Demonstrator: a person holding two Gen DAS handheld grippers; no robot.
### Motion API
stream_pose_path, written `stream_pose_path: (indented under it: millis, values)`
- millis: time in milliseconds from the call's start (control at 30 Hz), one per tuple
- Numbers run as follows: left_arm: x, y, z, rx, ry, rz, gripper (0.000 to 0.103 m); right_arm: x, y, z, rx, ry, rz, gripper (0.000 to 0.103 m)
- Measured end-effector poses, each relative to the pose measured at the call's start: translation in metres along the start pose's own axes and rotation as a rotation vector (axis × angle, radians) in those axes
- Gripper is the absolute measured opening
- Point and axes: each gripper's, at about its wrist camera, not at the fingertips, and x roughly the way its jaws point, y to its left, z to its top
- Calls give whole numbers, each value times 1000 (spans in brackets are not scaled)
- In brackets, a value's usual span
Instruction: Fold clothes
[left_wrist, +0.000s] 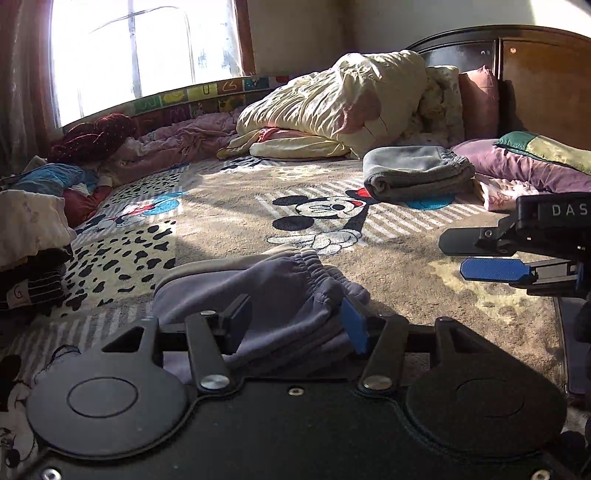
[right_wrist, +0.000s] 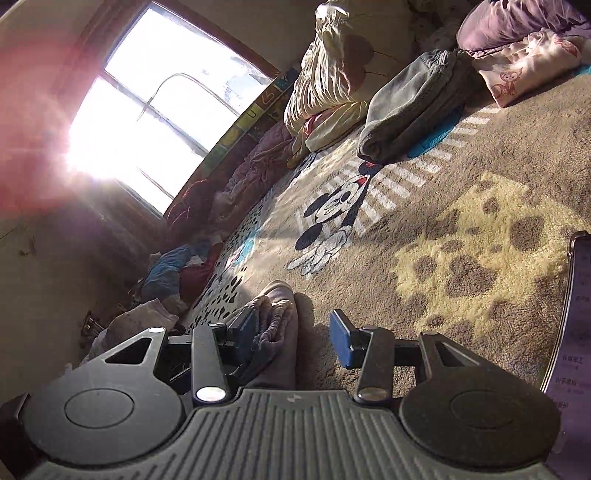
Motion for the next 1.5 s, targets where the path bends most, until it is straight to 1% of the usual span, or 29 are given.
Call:
stream_pose_path:
  millis: [33,100,167,233,267,300,333,367,400,433,500,533,567,633,667,733,767,800,833,867,900,967,1067,1167,1267,1300,1333,1433,1500]
  values:
    - [3,14,2,-52,-2,20,53,11,10,3,-42,10,9,46]
    - [12,37,5,-112,-1,56,46,36,35,7,-143,28,37,46]
    - [21,47,6,-119,-2,69,43,63,62,12,-246,53,69,45]
    - [30,47,1,-121,19,63,43,94,82,15,-327,97,93,45]
    - [37,45,-5,-105,59,53,43,110,86,14,-362,121,80,43]
    - [47,40,-13,-68,134,31,42,125,85,11,-398,157,33,42]
    - [50,32,-23,-1,174,26,42,141,78,5,-432,202,-37,42]
    - [44,25,-29,59,158,29,42,156,72,-1,-466,248,-107,40]
    - [38,23,-28,70,146,18,42,165,63,-7,-501,266,-152,39]
    - [33,27,-24,37,129,7,43,162,54,-11,-527,242,-148,39]
    - [23,39,-14,-50,67,1,43,144,53,-11,-550,192,-147,41]
    - [24,44,-8,-68,42,12,43,133,54,-11,-564,157,-147,45]
    - [30,47,-3,-72,32,18,43,125,56,-11,-578,124,-143,46]
    - [45,49,4,-71,25,20,42,126,58,-13,-597,126,-158,49]
    - [57,51,4,-71,44,25,42,131,56,-14,-588,148,-163,49]
    - [83,50,-7,-41,145,51,43,140,48,-15,-557,184,-180,52]
    - [86,49,-9,-32,160,51,43,142,44,-14,-536,193,-185,57]
    - [80,49,-7,-32,145,40,43,142,42,-11,-507,193,-185,60]
    - [72,54,-6,-73,122,23,44,141,40,-9,-478,193,-185,61]
    - [62,63,-5,-144,93,1,45,140,37,-6,-440,199,-183,63]
    - [55,70,-5,-203,78,-7,48,139,31,-3,-386,213,-178,65]
    - [49,89,-12,-335,94,-22,48,141,18,3,-262,252,-152,68]
    - [45,118,-25,-539,133,-54,48,141,2,8,-96,280,-84,69]
    - [49,138,-37,-709,185,-101,48,144,-2,8,-32,311,-62,69]
    - [52,142,-49,-864,223,-181,49,149,10,0,-74,381,-40,69]
    - [52,141,-53,-901,228,-199,49,150,14,-3,-86,387,-41,69]
    - [51,139,-56,-930,230,-208,49,150,14,-5,-72,387,-38,69]
    - [48,133,-57,-942,221,-198,48,151,16,-11,-25,376,-34,69]
    - [49,132,-56,-973,218,-196,47,152,21,-15,-19,365,-43,69]
